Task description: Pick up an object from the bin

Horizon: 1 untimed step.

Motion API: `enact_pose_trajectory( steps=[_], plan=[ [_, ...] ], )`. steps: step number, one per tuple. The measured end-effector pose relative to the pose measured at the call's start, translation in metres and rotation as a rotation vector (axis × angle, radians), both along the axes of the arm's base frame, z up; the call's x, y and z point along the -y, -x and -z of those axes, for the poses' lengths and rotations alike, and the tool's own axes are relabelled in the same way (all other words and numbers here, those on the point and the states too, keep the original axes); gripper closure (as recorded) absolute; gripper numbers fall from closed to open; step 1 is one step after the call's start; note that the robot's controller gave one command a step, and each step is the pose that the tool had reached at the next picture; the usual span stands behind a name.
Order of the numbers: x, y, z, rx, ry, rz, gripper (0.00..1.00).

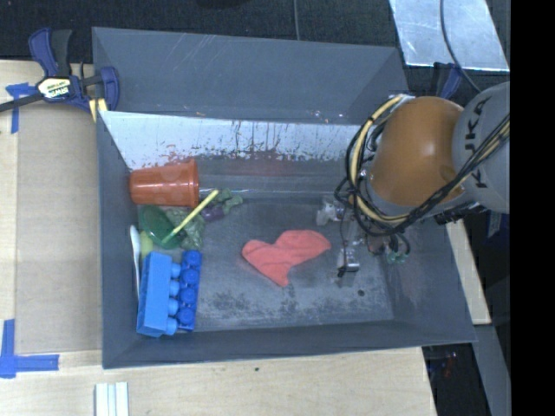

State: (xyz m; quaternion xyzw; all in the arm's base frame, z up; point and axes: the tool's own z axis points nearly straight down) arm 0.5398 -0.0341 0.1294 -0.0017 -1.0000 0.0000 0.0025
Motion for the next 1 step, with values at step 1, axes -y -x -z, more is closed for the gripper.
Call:
enact_pose_trajectory(
  steps=[1],
  plan=[
    [0.0, -0.0018, -0.0046, 0.008, 0.001, -0.001, 0.0]
  ],
)
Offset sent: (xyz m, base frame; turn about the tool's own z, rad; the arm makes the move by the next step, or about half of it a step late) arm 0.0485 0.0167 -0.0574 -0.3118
